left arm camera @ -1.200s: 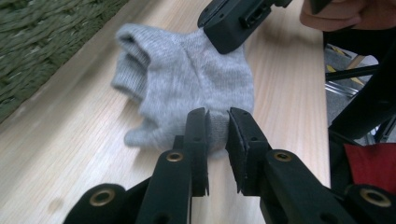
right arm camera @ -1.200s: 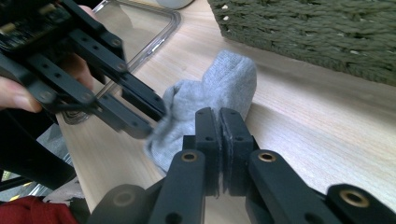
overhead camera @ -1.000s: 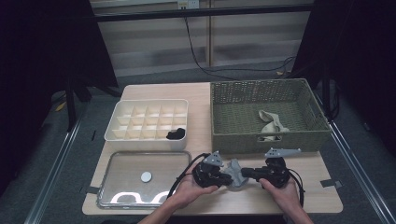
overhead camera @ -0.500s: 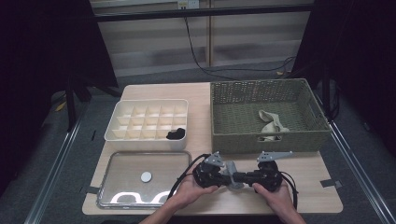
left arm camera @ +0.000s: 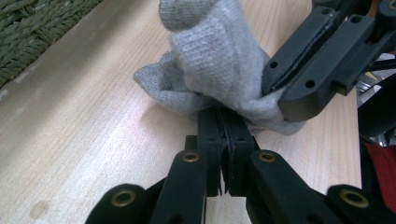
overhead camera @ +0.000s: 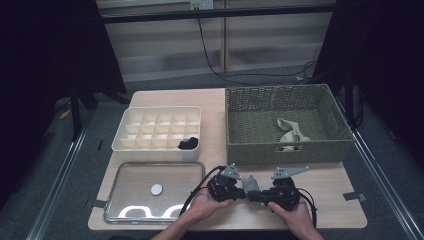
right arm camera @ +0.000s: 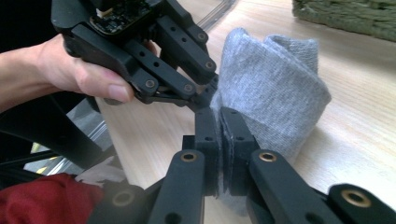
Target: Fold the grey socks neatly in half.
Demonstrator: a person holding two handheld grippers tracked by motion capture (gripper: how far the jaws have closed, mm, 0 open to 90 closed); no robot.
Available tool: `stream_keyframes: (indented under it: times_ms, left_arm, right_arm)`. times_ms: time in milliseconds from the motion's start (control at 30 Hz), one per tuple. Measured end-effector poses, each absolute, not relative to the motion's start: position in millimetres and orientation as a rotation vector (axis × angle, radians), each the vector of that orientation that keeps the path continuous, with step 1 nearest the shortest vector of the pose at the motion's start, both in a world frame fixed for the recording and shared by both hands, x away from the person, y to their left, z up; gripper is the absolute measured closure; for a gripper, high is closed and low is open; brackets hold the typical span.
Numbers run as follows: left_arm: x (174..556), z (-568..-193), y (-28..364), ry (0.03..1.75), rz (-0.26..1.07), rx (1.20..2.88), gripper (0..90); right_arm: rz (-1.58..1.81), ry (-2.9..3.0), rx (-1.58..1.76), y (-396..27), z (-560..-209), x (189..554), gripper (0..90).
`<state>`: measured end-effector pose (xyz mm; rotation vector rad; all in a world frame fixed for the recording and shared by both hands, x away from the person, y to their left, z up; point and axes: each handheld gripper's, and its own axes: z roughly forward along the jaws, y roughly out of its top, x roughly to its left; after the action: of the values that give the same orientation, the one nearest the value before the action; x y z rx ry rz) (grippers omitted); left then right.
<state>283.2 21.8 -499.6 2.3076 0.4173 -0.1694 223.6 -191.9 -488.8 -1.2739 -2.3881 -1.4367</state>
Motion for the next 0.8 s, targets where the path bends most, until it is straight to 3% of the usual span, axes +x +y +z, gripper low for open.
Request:
stream_keyframes:
  times_ms: [367, 633, 800]
  left_arm:
    - [290, -487, 33, 0.444, -0.17, 2.234, 82.5]
    - [301, -463, 36, 0.426, -0.174, 2.127, 67.2]
    - [311, -467, 20, 0.432, -0.178, 2.167, 57.1]
  right_arm:
    - [-1.408, -2.371, -1.327, -202, -494, 232, 86.5]
    - [-1.388, -2.393, -1.334, -200, -495, 232, 86.6]
    - [-1.384, -2.408, -1.321, -199, -495, 232, 86.6]
